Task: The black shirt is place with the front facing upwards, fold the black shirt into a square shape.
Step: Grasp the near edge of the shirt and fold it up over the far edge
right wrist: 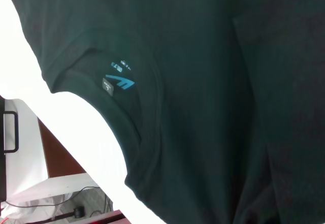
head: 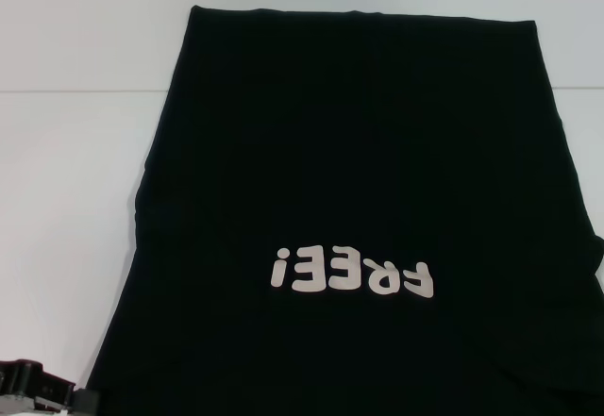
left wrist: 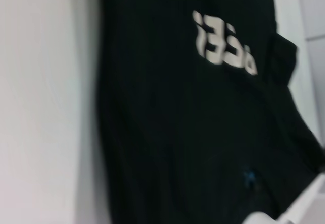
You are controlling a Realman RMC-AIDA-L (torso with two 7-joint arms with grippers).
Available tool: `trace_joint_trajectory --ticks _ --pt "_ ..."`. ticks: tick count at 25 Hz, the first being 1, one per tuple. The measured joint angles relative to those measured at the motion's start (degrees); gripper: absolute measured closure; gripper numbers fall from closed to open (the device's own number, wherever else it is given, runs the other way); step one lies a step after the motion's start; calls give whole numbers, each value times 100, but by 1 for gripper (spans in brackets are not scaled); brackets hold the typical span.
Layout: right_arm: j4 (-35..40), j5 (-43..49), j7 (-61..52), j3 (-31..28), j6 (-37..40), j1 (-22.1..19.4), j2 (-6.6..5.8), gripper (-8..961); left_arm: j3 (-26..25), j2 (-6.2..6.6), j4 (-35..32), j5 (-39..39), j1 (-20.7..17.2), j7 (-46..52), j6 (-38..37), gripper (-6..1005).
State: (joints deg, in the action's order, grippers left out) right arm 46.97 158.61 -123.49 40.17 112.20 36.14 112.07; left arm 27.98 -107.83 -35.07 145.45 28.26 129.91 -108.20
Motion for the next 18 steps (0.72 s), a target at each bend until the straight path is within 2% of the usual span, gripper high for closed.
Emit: trace_joint_trajectory --ticks 7,12,15,18 --pt "-4 -16 -32 -21 -39 -23 4 888 216 5 -56 263 93 355 42 938" --pt "-4 -19 -34 -26 -91 -25 15 888 279 -163 -240 467 124 466 302 886" --pt "-4 -14 -32 -27 -101 -24 18 888 75 -182 -294 449 101 514 427 660" --pt "-4 -18 -29 -27 -136 -26 17 888 -54 -184 -297 468 92 566 494 543"
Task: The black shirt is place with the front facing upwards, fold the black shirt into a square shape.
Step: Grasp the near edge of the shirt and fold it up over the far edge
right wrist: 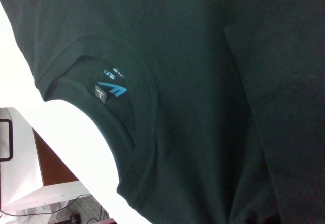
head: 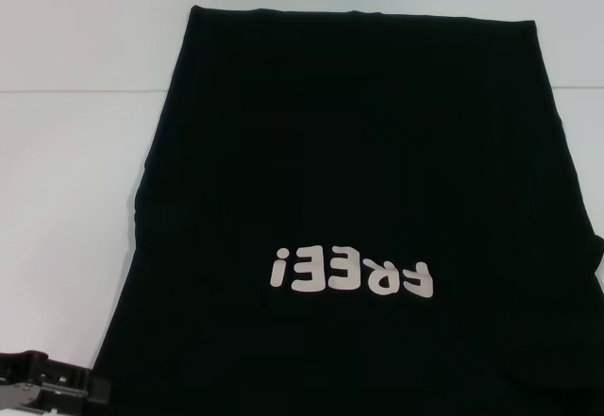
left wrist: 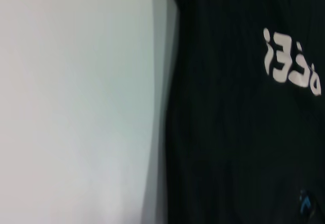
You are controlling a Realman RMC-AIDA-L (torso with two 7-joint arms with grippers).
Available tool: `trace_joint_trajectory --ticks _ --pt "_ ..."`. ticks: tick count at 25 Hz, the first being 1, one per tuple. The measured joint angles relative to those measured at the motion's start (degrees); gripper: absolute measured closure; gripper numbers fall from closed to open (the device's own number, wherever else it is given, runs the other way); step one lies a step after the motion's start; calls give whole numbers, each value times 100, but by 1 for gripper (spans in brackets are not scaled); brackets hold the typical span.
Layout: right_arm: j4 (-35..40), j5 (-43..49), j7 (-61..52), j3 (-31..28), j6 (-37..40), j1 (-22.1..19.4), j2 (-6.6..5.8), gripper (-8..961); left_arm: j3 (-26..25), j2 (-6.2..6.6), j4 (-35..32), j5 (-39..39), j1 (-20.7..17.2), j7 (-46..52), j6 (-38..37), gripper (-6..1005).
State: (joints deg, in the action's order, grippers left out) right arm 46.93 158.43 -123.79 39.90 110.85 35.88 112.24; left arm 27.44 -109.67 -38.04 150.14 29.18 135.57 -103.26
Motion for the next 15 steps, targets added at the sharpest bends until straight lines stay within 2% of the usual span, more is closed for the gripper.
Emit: trace_joint_trajectory --ticks 8,15 --pt "0 0 16 0 -24 -7 17 888 39 29 9 13 -53 158 222 225" --pt "0 3 13 1 -50 -11 17 888 55 25 92 13 -37 219 226 226"
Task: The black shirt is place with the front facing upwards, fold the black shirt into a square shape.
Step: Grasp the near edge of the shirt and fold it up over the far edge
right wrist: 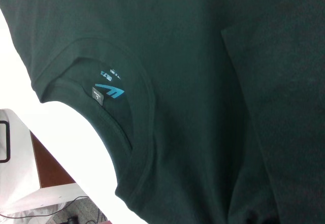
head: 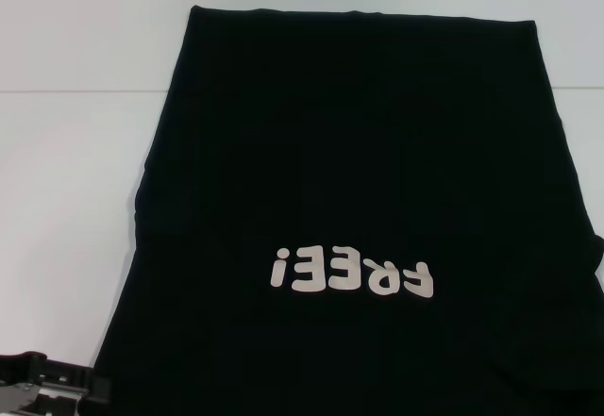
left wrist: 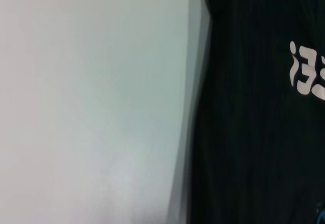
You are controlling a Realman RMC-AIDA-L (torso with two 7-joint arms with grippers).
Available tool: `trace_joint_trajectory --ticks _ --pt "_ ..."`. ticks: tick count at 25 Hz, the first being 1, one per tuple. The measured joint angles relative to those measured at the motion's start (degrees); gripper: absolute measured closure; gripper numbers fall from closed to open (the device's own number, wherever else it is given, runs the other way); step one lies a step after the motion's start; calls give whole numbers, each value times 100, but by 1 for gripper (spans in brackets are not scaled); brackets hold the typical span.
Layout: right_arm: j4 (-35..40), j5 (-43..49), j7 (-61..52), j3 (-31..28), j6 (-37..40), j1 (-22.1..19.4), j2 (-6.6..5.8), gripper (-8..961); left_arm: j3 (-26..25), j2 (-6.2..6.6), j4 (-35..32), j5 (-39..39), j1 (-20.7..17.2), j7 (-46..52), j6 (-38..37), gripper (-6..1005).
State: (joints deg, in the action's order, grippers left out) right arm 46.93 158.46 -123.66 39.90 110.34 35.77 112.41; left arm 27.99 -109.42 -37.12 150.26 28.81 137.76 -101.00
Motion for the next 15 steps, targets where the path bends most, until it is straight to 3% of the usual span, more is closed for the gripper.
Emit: trace_joint_trajectory --ticks 15 --pt "0 -3 12 0 -39 -9 0 889 11 -102 39 -3 94 -34 7 229"
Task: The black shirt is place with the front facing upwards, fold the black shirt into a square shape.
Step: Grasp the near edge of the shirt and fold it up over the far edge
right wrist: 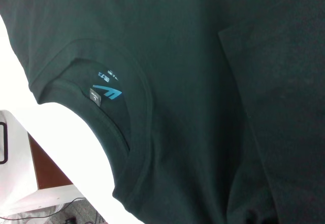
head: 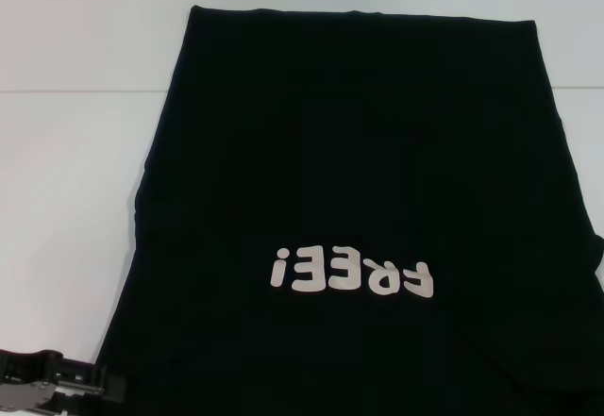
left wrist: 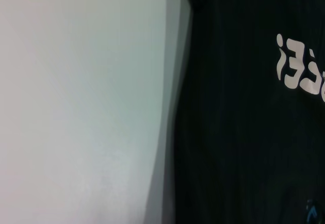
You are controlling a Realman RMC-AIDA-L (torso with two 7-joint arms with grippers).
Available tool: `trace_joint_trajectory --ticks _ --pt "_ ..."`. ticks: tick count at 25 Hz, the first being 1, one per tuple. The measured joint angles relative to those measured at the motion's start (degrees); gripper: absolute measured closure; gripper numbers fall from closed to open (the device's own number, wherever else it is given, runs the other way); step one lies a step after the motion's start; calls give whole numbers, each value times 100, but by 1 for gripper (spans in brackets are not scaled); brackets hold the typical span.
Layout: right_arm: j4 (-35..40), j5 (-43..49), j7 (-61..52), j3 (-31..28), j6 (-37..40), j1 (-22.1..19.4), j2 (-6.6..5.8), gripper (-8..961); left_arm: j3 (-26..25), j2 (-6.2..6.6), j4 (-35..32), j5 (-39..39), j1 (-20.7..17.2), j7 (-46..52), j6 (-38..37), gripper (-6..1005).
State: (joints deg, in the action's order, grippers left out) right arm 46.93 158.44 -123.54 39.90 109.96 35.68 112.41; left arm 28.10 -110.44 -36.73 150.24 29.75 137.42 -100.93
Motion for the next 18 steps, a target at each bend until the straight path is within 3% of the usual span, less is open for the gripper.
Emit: trace_joint_trajectory --ticks 13,18 --pt "0 -6 12 -55 -3 0 -9 889 180 -80 -32 -7 79 -36 26 232" --pt "0 -6 13 -63 -2 0 -10 889 125 -104 -160 -139 37 -258 35 300"
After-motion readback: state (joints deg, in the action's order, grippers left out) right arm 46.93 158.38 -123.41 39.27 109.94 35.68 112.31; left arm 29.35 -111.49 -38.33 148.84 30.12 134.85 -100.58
